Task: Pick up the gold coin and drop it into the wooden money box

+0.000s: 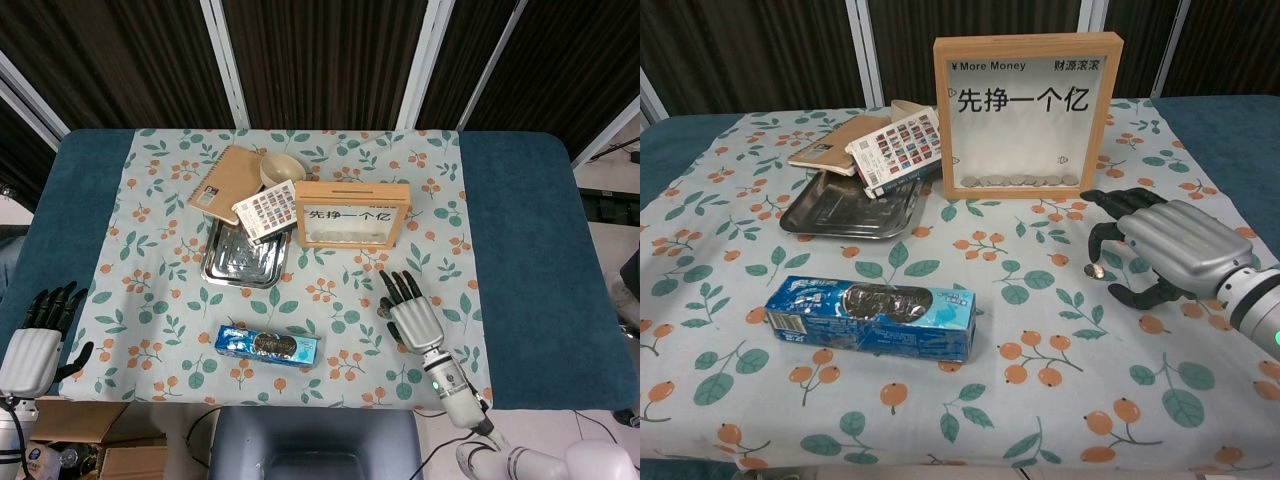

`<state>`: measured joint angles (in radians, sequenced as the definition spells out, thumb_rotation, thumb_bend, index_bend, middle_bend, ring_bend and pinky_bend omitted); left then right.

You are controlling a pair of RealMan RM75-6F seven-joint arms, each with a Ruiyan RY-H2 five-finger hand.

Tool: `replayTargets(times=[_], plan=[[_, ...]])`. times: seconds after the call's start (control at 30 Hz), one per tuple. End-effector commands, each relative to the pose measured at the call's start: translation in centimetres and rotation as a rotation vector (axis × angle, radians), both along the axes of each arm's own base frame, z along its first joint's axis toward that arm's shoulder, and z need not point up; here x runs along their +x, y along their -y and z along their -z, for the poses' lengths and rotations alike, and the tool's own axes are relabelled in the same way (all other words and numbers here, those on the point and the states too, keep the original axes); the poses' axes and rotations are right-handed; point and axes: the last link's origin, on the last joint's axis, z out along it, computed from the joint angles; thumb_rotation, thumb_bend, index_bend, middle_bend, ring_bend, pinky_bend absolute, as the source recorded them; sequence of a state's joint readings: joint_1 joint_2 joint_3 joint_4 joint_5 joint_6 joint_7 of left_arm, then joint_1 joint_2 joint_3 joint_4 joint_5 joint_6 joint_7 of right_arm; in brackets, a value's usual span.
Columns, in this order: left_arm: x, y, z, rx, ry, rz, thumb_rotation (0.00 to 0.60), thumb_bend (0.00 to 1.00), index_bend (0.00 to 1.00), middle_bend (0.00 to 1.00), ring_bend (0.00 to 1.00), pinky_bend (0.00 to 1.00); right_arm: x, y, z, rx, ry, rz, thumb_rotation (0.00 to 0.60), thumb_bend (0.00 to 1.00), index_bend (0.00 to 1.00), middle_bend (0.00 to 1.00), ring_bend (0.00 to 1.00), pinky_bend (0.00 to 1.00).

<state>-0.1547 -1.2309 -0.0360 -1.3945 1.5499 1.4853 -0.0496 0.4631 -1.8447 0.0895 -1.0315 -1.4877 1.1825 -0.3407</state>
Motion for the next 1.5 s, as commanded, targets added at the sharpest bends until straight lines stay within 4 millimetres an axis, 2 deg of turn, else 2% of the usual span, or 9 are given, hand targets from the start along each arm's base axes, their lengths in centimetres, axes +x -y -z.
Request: replayTargets(times=[0.03, 1.07, 1.5], plan=[[-0.03, 0.00, -0.01, 0.000, 0.000, -0.001, 0.600, 0.35, 0.00, 0.00, 0.00, 0.00, -0.05, 0.01, 0.09, 0.006, -0.007, -0.001, 0.600, 0.39, 0.54, 0.00, 0.00, 0.00], [-0.44, -0.19, -0.12, -0.005, 0.007, -0.013, 0.600, 0.35, 0.00, 0.00, 0.00, 0.00, 0.27, 0.56, 0.82, 0.028, -0.020, 0.005, 0.600, 0.39, 0.53, 0.00, 0.00, 0.00], [-0.51, -0.35, -0.08, -0.009, 0.004, -0.018, 0.600, 0.35, 0.00, 0.00, 0.00, 0.00, 0.26, 0.51, 1.00, 0.024, -0.022, -0.003, 0.600, 0.40, 0.59, 0.00, 0.00, 0.00]])
